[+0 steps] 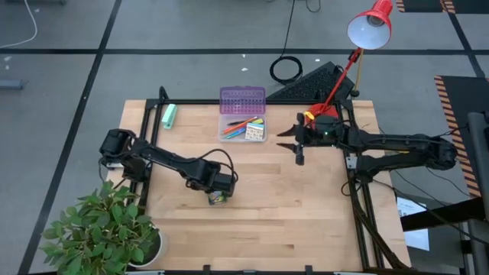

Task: Pack school essentials
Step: Put the yellow crayon box into the purple supply box

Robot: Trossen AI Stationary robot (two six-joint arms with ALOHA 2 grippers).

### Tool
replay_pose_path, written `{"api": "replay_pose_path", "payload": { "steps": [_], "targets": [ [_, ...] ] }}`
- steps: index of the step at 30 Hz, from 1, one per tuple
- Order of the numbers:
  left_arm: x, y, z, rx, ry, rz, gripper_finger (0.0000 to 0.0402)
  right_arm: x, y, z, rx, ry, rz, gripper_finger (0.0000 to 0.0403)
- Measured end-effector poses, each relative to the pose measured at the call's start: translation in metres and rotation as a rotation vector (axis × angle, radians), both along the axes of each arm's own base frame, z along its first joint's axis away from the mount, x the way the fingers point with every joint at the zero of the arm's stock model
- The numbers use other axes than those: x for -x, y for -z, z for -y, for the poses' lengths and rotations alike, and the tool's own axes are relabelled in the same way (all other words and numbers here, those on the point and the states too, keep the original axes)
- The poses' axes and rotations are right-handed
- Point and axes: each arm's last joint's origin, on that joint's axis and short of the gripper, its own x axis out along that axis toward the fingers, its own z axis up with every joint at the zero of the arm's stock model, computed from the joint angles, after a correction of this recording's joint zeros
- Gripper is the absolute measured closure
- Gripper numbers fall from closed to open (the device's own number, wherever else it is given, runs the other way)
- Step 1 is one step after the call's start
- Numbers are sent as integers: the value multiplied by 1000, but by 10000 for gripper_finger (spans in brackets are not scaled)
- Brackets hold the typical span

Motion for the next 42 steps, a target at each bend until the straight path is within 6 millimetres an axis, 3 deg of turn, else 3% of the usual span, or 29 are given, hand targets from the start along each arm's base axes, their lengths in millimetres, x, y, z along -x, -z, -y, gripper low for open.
{"api": "replay_pose_path", "payload": {
  "steps": [5, 16, 25, 28, 36, 42],
  "targets": [
    [5, -11, -1, -29, 149, 19, 2, -15, 9, -7, -80, -86, 13, 261],
    [9, -8, 13, -120, 455, -7, 2, -57, 34, -41, -81, -201, 82, 261],
    [4, -10, 7, -387, 645, 3, 2, -71, 58, -70, -81, -173, 35, 250],
    [1, -11, 2, -327, 589, 27, 2, -74, 63, -78, -104, -162, 32, 233],
    [7, -11, 24, -387, 445, 61, 2, -79, 73, -85, -136, -158, 35, 159],
    [17, -11, 47, -385, 518, 66, 2, -85, 82, -87, -164, -154, 49, 96]
  ]
}}
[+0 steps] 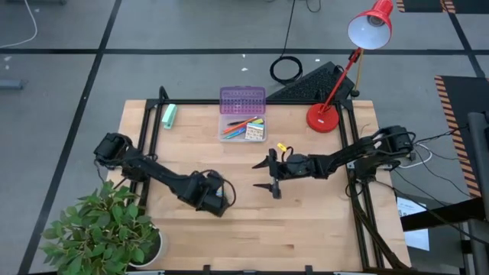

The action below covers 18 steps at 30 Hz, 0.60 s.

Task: Pack school essentials
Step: Put the yellow crayon box into the purple supply box

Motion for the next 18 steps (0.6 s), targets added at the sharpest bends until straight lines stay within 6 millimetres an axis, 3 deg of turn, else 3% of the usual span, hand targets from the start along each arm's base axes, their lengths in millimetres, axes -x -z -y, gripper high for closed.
{"api": "replay_pose_path", "payload": {
  "steps": [11, 18],
  "targets": [
    [10, -2, 30, -61, 347, -23, 20, -7, 15, 0, 11, 1, 18, 84],
    [8, 0, 26, 2, 259, -15, 50, -7, 13, 0, 16, -1, 29, 84]
  ]
}}
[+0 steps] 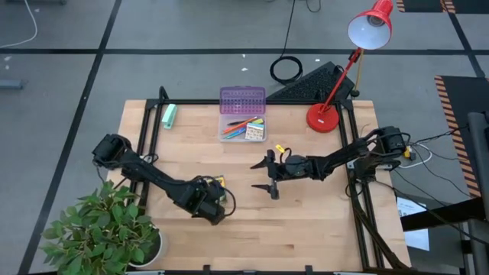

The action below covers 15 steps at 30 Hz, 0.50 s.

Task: Pack school essentials
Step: Put the yellow crayon box into the purple supply box

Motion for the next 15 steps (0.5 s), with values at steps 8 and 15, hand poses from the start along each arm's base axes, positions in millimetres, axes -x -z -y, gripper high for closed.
{"api": "replay_pose_path", "payload": {
  "steps": [8, 15],
  "targets": [
    [1, 2, -5, 93, -58, -68, 8, 0, 0, 0, 18, -9, -3, 84],
    [-2, 5, -11, 171, -256, -69, 3, 1, 2, 0, 23, -10, -25, 85]
  ]
}}
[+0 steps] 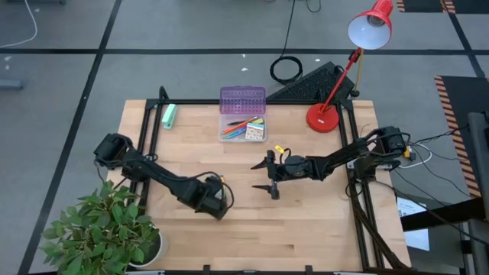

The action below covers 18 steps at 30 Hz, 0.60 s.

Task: Pack school essentials
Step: Put the yellow crayon box into the purple supply box

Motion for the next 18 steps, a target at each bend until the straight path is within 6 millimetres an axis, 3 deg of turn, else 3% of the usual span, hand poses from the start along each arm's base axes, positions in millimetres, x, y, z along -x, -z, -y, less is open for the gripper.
{"api": "replay_pose_path", "payload": {
  "steps": [12, 18],
  "targets": [
    [5, 1, 1, 27, -197, -18, 2, 0, 0, 0, 20, -7, 4, 85],
    [5, 4, 8, -3, -125, -7, 2, 0, 0, 0, 15, -6, 6, 85]
  ]
}}
